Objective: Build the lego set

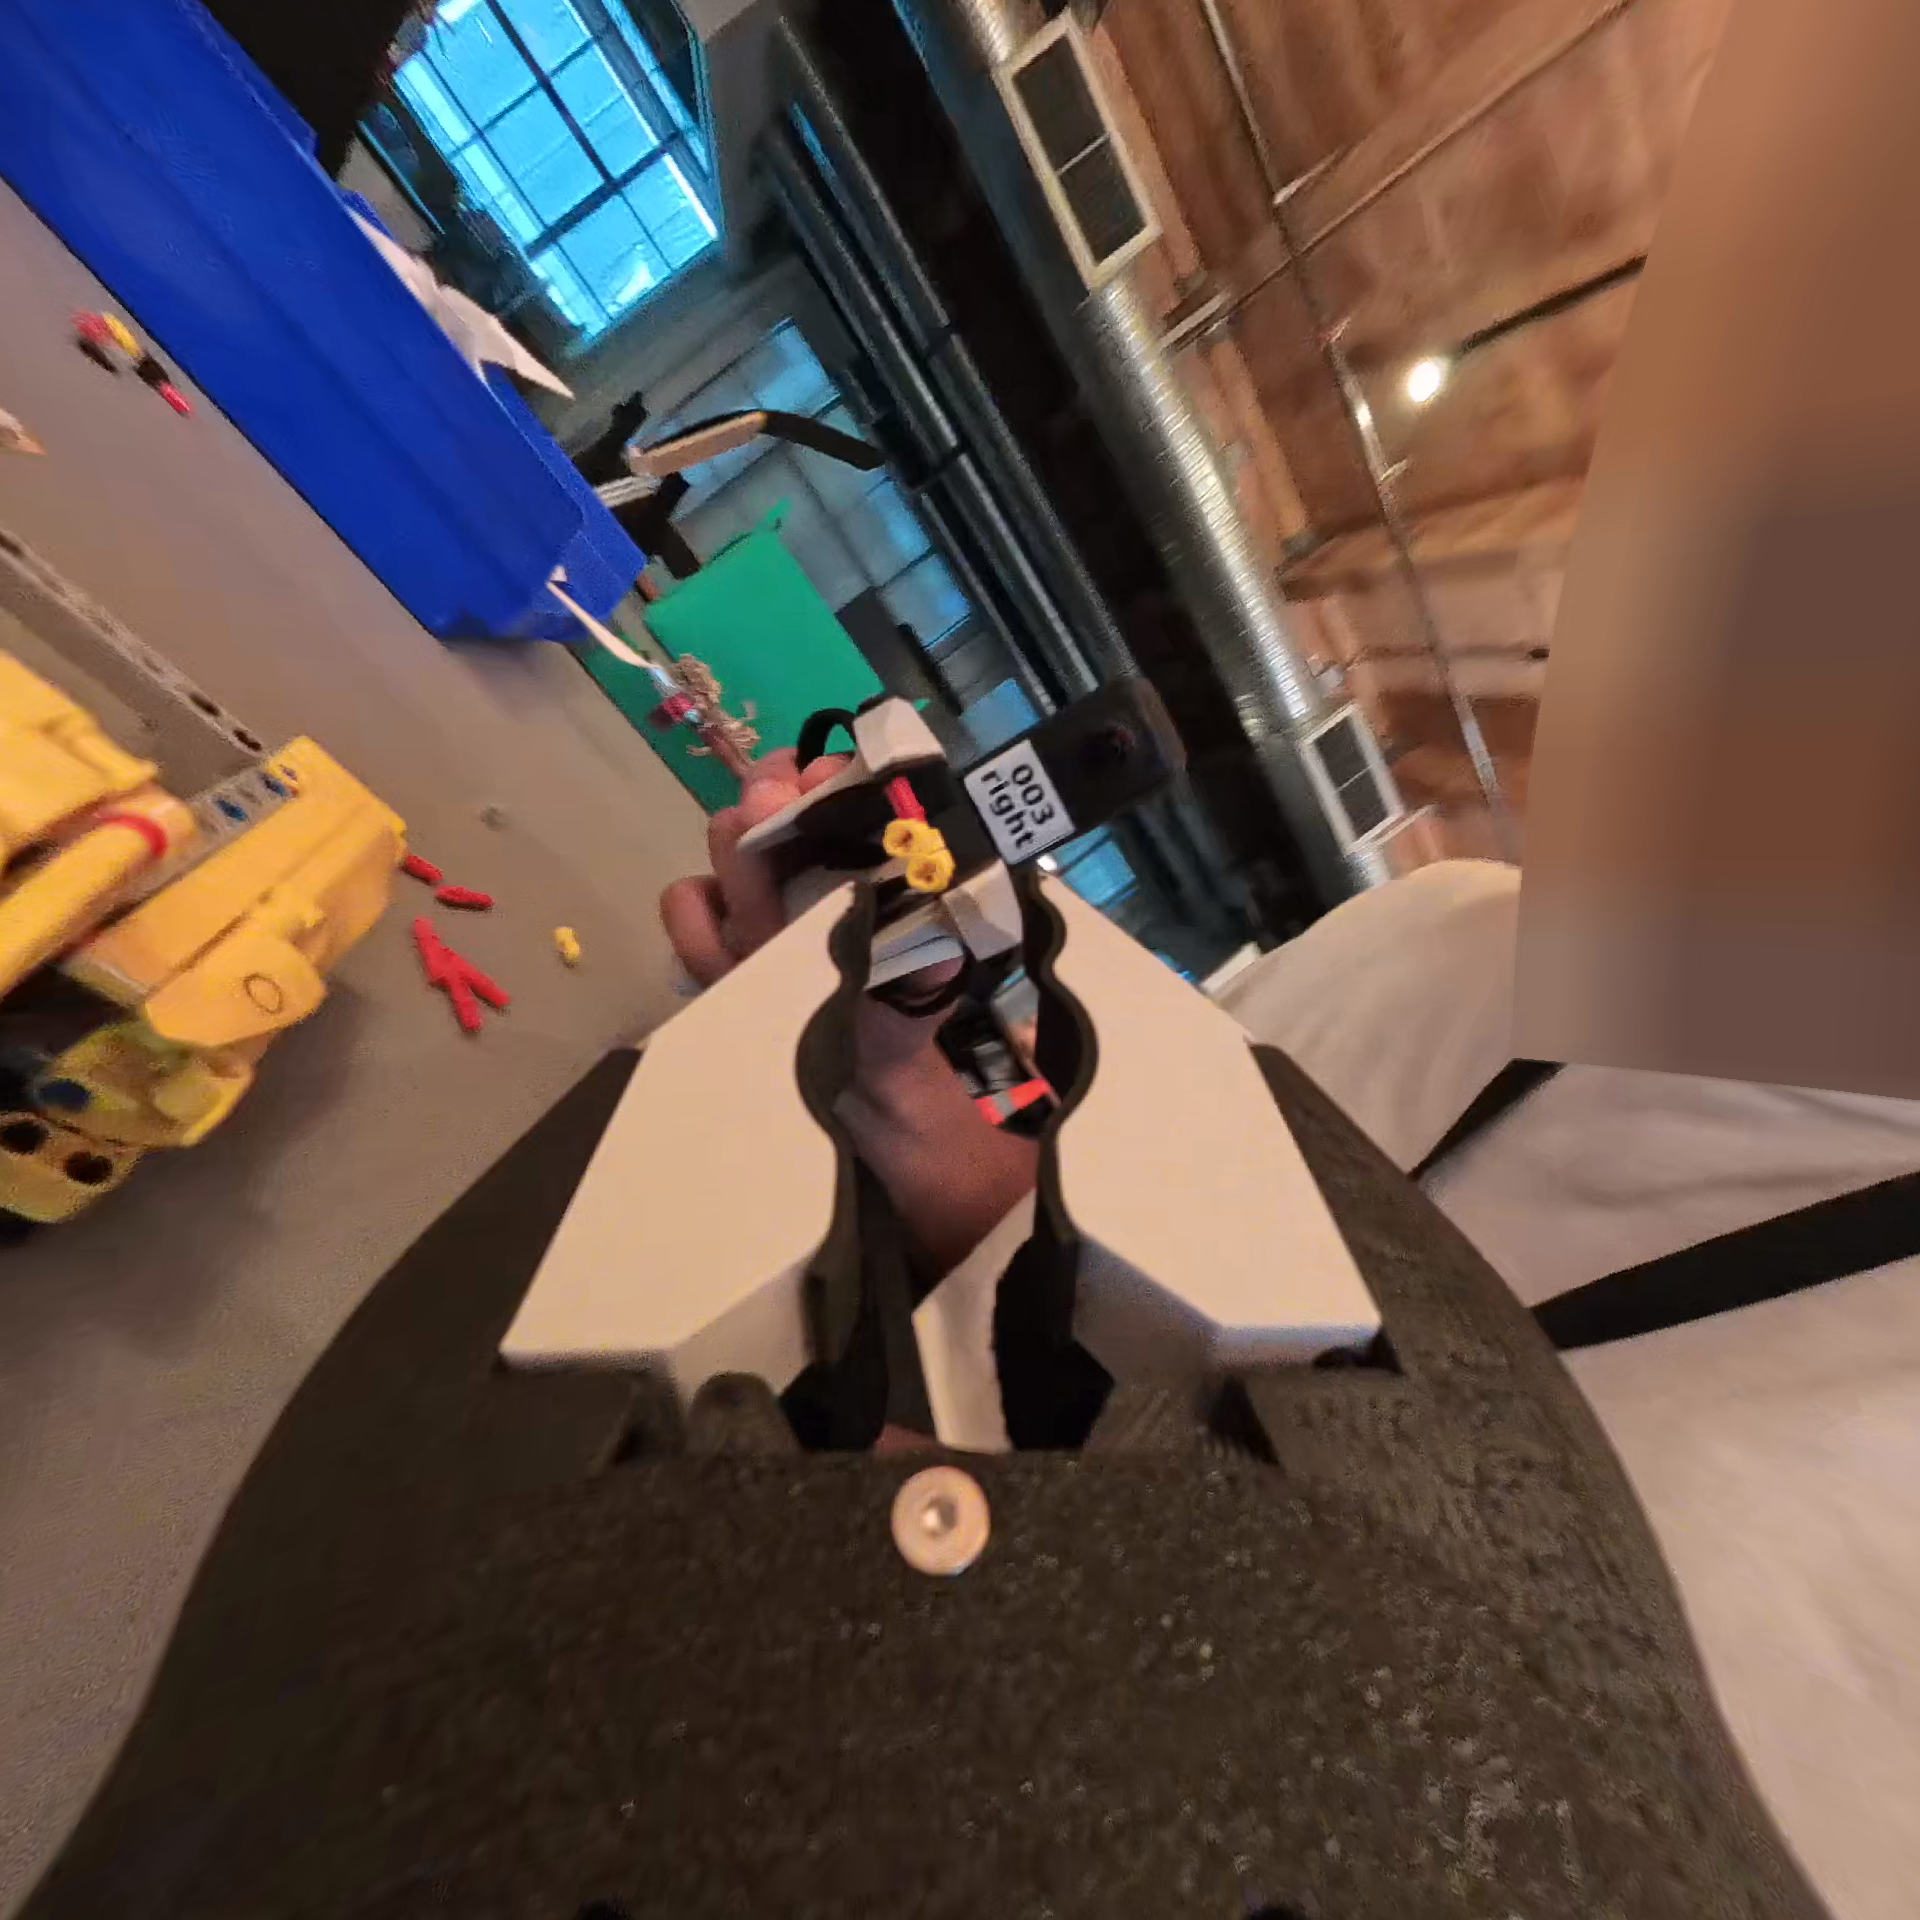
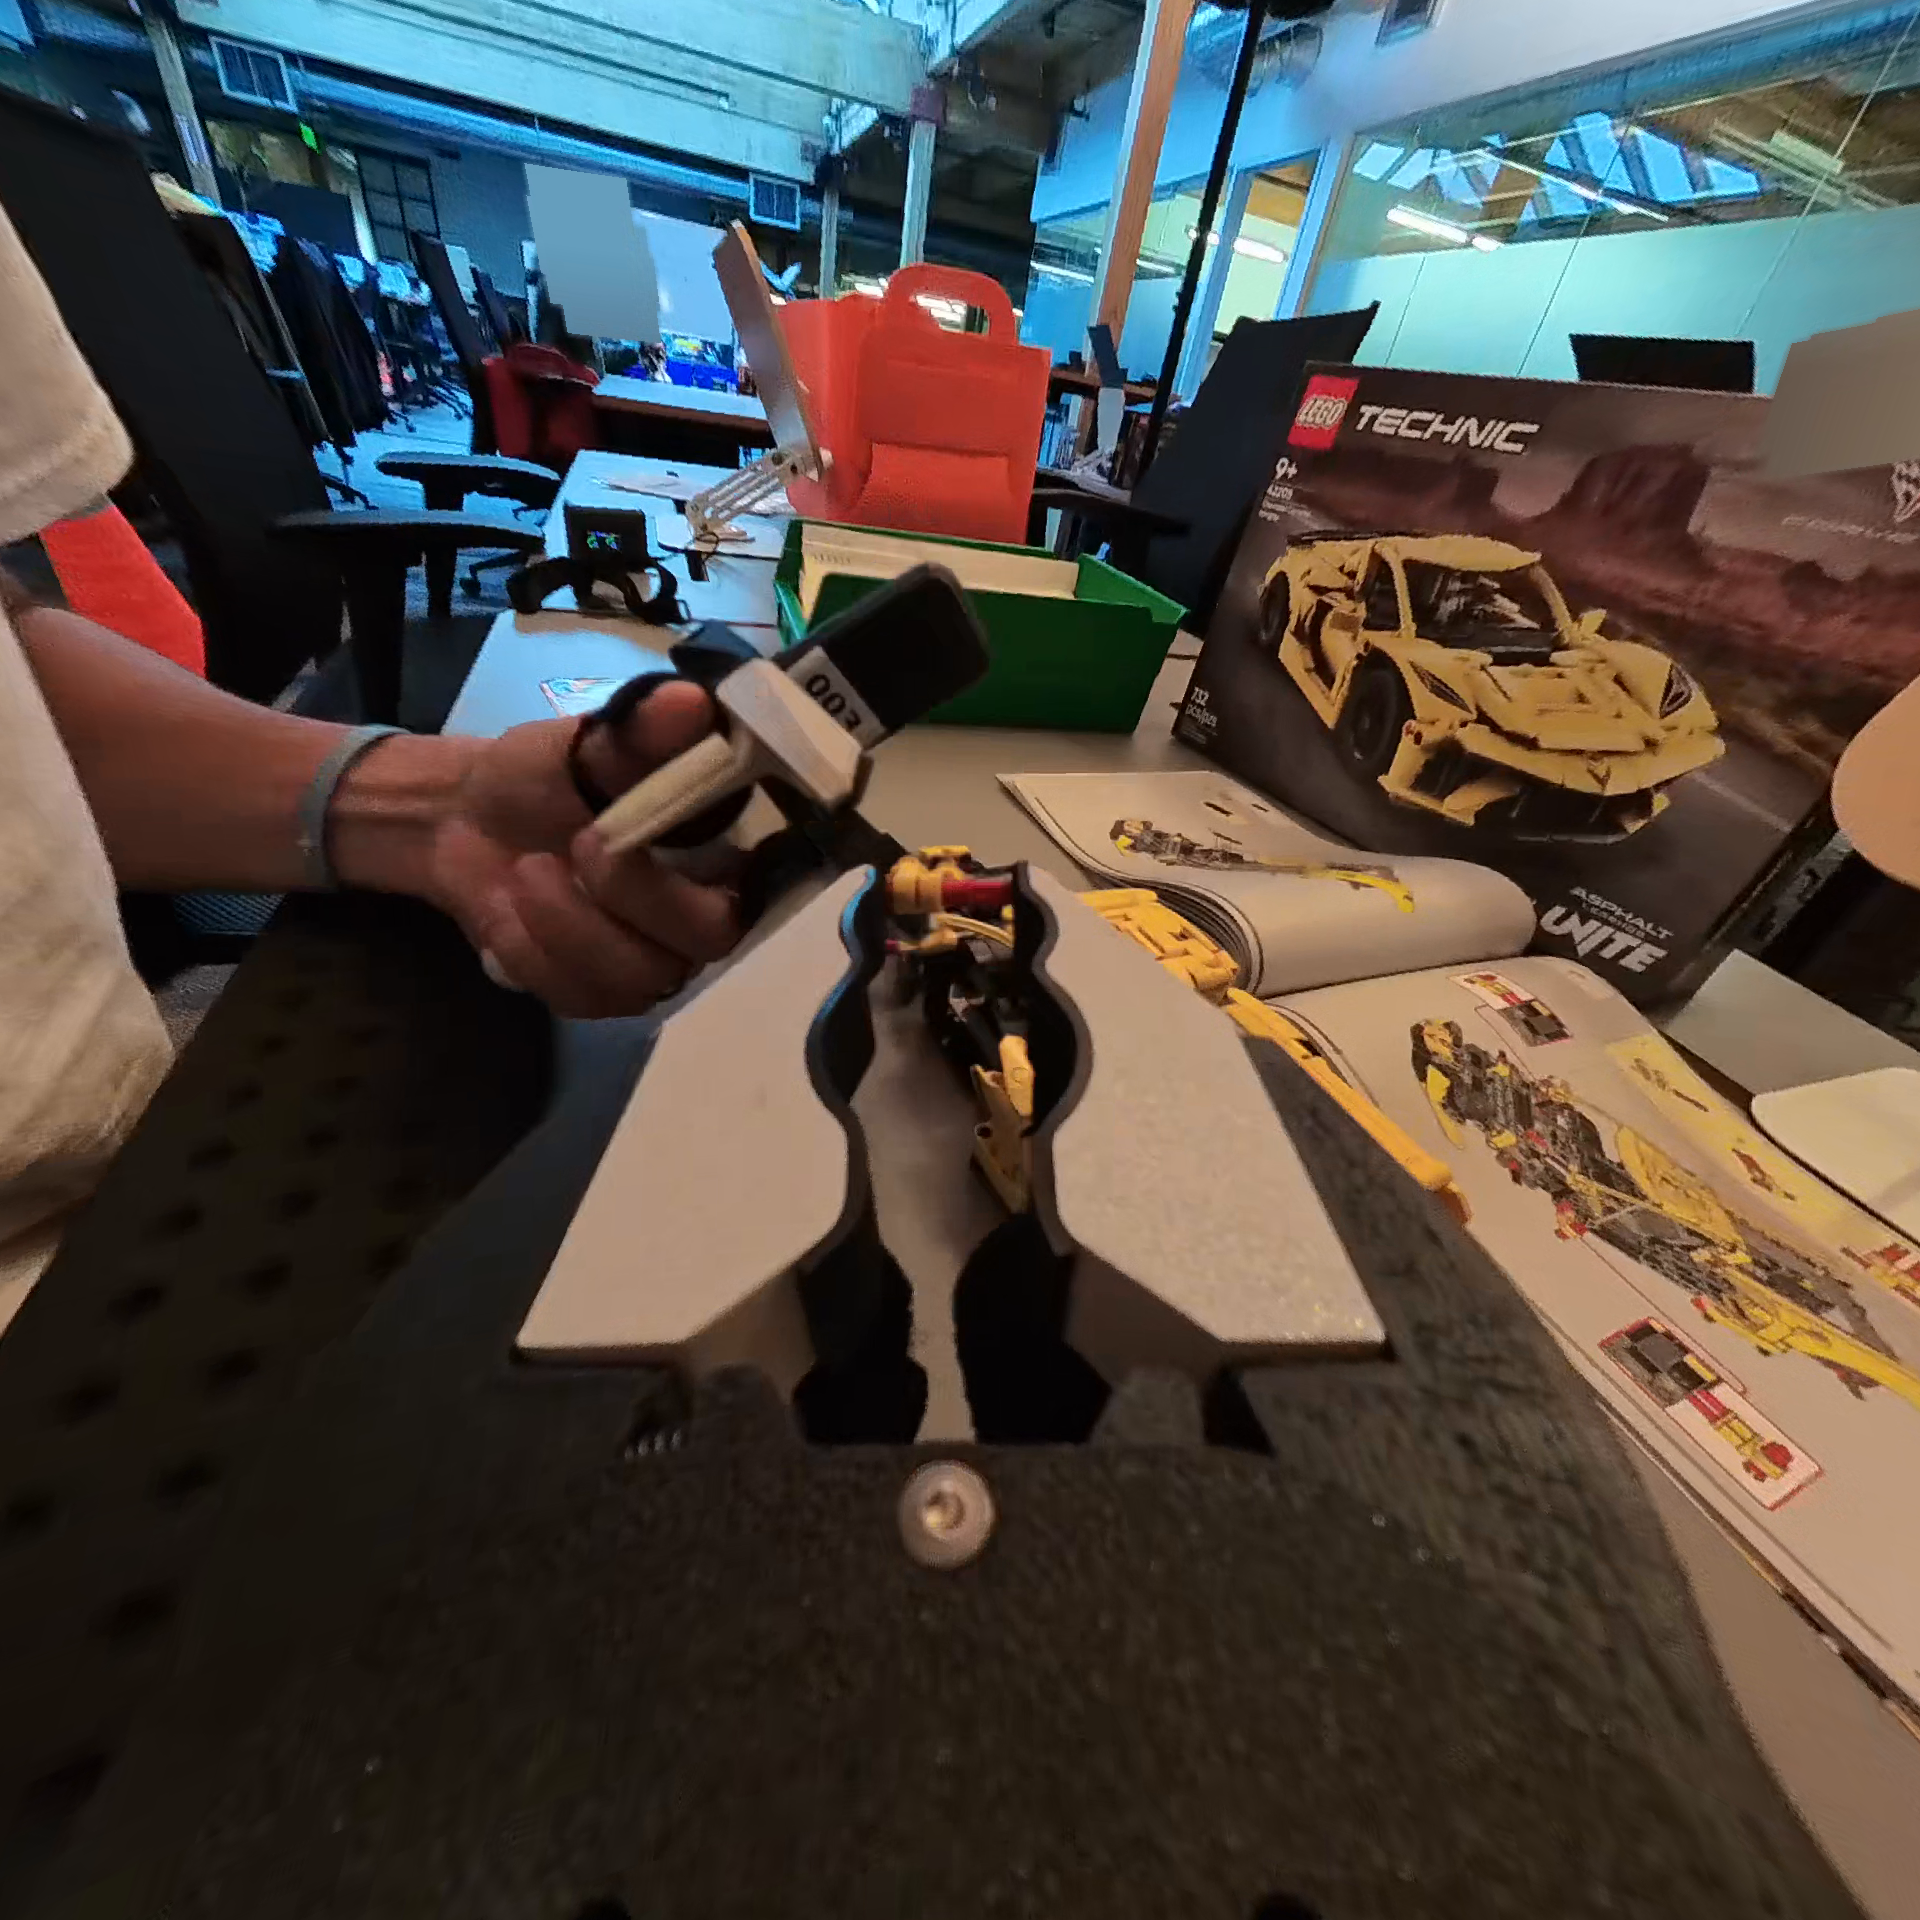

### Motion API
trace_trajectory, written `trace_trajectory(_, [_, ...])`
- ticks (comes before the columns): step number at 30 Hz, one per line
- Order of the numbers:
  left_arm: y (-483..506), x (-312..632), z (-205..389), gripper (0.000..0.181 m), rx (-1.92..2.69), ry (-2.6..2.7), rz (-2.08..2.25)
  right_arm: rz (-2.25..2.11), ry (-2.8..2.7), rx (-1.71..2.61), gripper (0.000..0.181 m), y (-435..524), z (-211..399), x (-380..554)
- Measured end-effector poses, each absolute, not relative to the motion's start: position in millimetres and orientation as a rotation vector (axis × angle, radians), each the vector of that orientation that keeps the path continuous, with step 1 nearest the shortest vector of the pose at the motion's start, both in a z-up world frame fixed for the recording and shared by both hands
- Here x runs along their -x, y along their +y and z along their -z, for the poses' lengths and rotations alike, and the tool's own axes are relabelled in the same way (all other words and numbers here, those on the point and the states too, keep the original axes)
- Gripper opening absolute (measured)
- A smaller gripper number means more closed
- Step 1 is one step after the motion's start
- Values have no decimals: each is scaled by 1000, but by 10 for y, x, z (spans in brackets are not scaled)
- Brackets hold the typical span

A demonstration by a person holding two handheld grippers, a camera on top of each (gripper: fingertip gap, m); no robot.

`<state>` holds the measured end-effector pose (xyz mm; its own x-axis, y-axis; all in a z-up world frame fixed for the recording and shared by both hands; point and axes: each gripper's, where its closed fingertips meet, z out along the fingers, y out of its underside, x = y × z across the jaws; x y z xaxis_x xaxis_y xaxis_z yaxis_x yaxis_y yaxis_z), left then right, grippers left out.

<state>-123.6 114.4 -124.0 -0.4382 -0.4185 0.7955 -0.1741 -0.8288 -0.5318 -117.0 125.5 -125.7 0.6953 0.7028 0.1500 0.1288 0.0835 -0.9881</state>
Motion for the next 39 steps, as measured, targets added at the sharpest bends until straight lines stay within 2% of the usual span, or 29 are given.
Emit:
trace_trajectory(3, [1153,1221,1233,27,1580,753,2505,-457,-754,1428,22,1248,1244,1212])
trace_trajectory(6, [1140,1202,1239,7,1582,730,2525,-405,-771,1426,22,1263,1264,1244])
trace_trajectory(30, [1353,1145,1282,5,1560,465,2466,-206,-667,1561,22,1419,1352,1198])
trace_trajectory(39, [1222,1104,1273,15,1564,622,2439,-156,-705,1513,22,1388,1312,1170])
